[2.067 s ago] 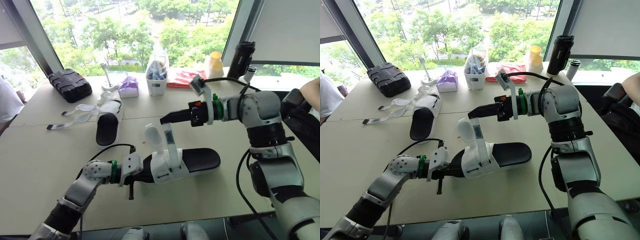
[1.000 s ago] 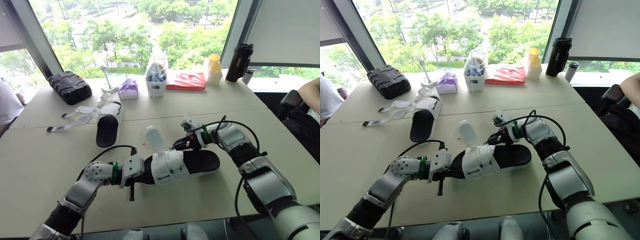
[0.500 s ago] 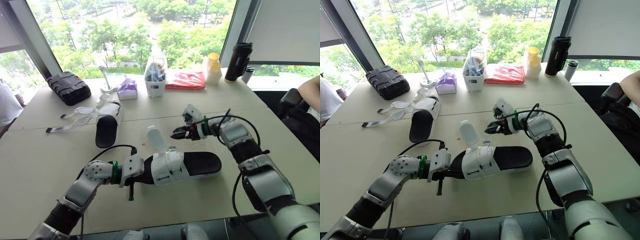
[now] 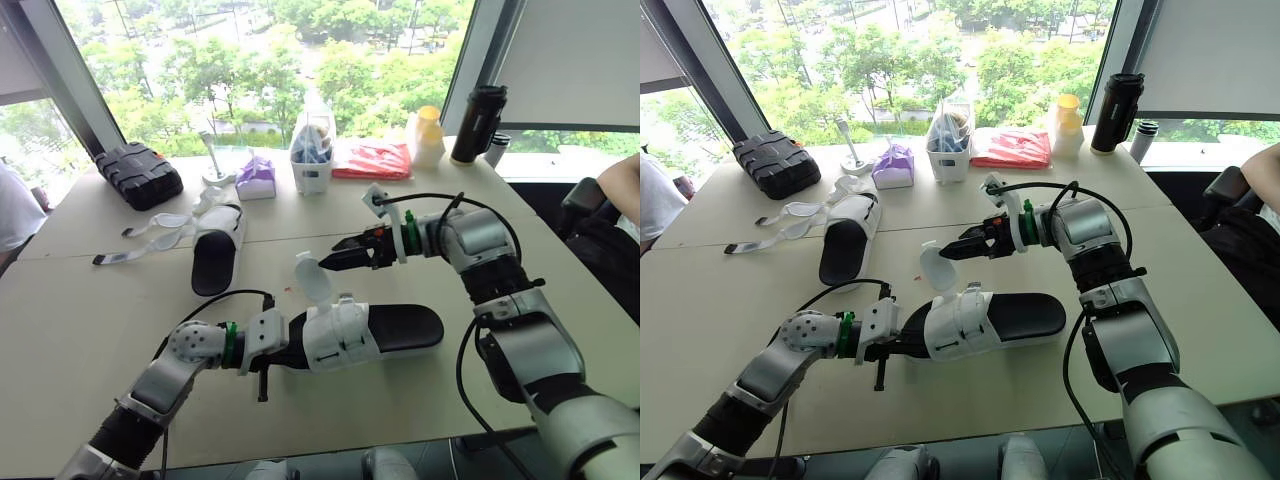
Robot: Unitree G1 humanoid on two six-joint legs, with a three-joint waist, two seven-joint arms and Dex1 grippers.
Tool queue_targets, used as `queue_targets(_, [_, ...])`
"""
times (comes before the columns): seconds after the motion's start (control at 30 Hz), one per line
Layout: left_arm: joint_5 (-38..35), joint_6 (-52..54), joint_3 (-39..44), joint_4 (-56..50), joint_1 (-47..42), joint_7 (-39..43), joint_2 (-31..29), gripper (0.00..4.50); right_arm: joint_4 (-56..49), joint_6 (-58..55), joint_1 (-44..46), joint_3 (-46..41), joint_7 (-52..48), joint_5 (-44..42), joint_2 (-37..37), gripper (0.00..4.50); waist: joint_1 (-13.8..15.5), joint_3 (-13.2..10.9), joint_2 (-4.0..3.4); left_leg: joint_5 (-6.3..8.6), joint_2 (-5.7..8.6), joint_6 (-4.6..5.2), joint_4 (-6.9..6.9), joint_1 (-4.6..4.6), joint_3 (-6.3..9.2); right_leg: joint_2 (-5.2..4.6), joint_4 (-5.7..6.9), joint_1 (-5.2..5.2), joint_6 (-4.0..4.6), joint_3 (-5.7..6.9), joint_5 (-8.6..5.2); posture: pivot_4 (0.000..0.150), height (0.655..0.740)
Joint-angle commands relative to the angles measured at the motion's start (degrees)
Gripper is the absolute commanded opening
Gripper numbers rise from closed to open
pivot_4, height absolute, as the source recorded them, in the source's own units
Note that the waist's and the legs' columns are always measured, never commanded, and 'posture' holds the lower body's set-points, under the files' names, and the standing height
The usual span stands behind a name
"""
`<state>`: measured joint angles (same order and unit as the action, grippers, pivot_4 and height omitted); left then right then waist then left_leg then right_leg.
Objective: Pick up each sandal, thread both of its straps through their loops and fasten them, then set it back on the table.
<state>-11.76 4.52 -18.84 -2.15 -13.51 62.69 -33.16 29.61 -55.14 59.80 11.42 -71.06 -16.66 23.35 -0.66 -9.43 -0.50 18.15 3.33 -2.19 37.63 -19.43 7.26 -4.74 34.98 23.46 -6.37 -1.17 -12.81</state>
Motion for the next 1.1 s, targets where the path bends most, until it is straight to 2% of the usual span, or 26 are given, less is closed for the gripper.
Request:
queue_targets(0.03, [6.4, 3.2, -4.6, 6.4, 3.3, -0.6, -1.4, 0.0, -0.7, 0.4, 0.0, 0.8, -0.4, -0.7, -0.9, 4.46, 0.0, 0.0, 0.0, 0.0, 0.0, 0.0, 0.0, 0.0, 0.0, 0.0, 0.0, 0.0, -0.01, 0.0, 0.0, 0.15, 0.74])
queue_targets(0.27, [6.8, 2.8, -4.9, 6.7, 3.1, -0.5, -1.5, 0.0, 4.4, 0.9, 1.2, 3.7, -2.4, -0.5, -4.7, 4.46, -0.1, 0.0, 0.0, 0.0, 0.0, 0.0, -0.01, 0.0, 0.0, 0.0, 0.0, 0.02, -0.04, 0.0, 0.02, 0.15, 0.74])
queue_targets(0.5, [6.9, 2.7, -5.1, 7.0, 2.8, -0.7, -1.1, 0.0, 16.5, 4.5, 6.9, 3.8, -3.2, 1.0, -12.6, 4.46, -0.1, 0.0, -0.01, 0.0, 0.01, -0.01, -0.05, 0.02, 0.02, 0.02, 0.03, 0.05, 0.05, 0.0, 0.22, 0.15, 0.74])
queue_targets(0.77, [6.8, 2.6, -4.8, 6.7, 3.1, -1.5, -1.1, 0.0, 27.2, 6.6, 14.8, -1.9, -3.1, -0.4, -16.7, 4.46, -0.1, 0.0, -0.01, -0.03, 0.07, -0.06, -0.17, 0.03, 0.07, -0.01, 0.02, 0.08, 0.05, 0.01, 0.23, 0.15, 0.74])
queue_targets(1.1, [6.7, 2.3, -4.8, 6.7, 3.3, -1.9, -0.8, 0.0, 31.7, 8.2, 18.4, -5.6, -2.8, 0.2, -17.8, 4.46, -0.1, 0.0, -0.01, -0.04, 0.15, -0.07, -0.19, 0.03, 0.11, -0.01, 0.02, 0.08, 0.05, 0.02, 0.22, 0.15, 0.74])
